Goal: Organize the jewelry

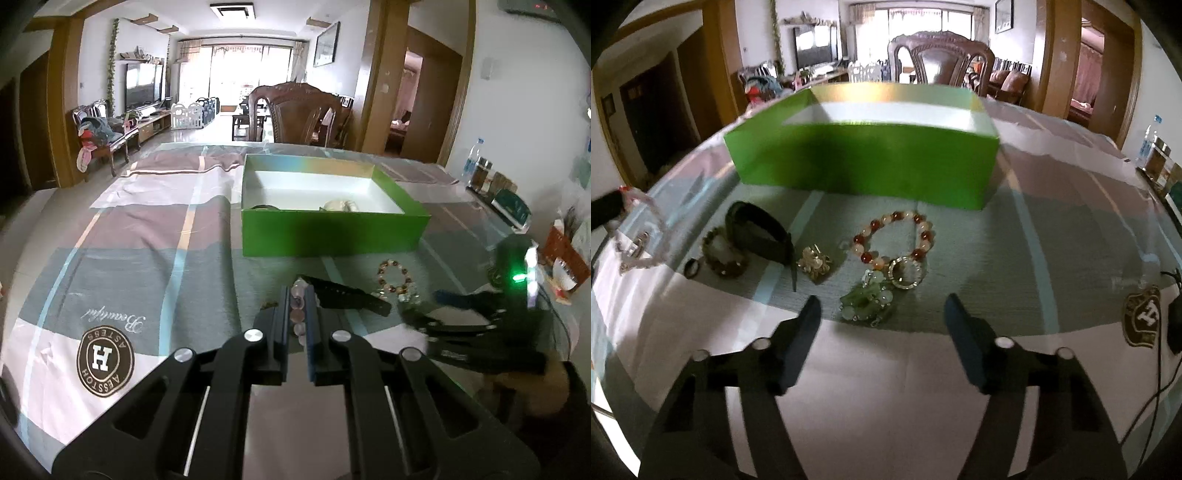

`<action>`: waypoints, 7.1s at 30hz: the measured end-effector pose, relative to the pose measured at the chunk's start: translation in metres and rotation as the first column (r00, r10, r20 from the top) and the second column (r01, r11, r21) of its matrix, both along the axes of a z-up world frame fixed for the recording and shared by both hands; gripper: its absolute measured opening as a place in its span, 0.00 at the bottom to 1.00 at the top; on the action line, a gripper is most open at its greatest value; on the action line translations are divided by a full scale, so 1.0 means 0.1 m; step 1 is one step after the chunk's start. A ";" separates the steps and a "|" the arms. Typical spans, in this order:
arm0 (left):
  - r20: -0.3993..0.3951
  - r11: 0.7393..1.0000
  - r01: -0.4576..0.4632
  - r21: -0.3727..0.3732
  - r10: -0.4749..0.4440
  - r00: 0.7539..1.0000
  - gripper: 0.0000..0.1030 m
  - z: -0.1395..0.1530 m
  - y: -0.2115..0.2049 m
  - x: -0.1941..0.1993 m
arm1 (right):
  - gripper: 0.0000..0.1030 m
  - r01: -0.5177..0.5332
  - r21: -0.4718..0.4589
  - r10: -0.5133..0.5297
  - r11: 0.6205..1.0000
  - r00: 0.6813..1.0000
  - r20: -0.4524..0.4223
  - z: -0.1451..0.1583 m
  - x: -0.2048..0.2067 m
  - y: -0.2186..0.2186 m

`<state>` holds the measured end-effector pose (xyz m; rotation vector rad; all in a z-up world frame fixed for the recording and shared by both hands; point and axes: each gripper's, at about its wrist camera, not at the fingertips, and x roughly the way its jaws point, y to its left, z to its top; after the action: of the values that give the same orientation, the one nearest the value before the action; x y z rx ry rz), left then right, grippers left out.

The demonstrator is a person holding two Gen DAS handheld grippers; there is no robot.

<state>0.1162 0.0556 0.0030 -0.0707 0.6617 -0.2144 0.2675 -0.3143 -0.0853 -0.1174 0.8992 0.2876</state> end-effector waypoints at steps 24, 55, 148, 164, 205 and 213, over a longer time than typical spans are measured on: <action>0.013 0.999 -0.001 -0.035 0.001 1.000 0.07 0.15 -0.03 -0.49 | 0.08 -0.049 0.167 0.000 0.985 0.961 0.278 1.07 -1.06 -0.33; 0.015 1.000 0.018 -0.009 -0.018 1.000 0.07 0.23 -0.14 -0.72 | 0.08 -0.047 0.177 -0.006 0.983 0.957 0.290 1.04 -1.31 -0.39; 0.117 0.995 -0.090 0.029 0.086 0.989 0.96 -0.10 -0.18 -1.05 | 0.92 0.055 0.161 -0.113 0.985 0.919 0.378 0.72 -1.69 -0.48; 0.077 0.995 -0.087 0.044 0.083 0.994 0.96 -0.18 -0.21 -0.84 | 0.92 0.063 0.155 -0.112 0.986 0.937 0.332 0.64 -1.47 -0.52; -0.235 0.986 -0.062 0.152 0.097 0.967 0.05 -0.82 -0.12 0.48 | 0.65 -0.002 0.059 0.001 0.998 1.000 0.017 0.06 0.03 -0.17; -0.237 0.989 -0.059 0.135 0.090 0.967 0.04 -0.81 -0.06 0.44 | 0.65 -0.001 0.059 -0.001 0.998 1.000 0.020 0.06 0.06 -0.16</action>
<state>0.1598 0.0501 -0.0778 0.0005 0.9135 -0.0908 0.2732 -0.3303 -0.0793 -0.0658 0.8704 0.3122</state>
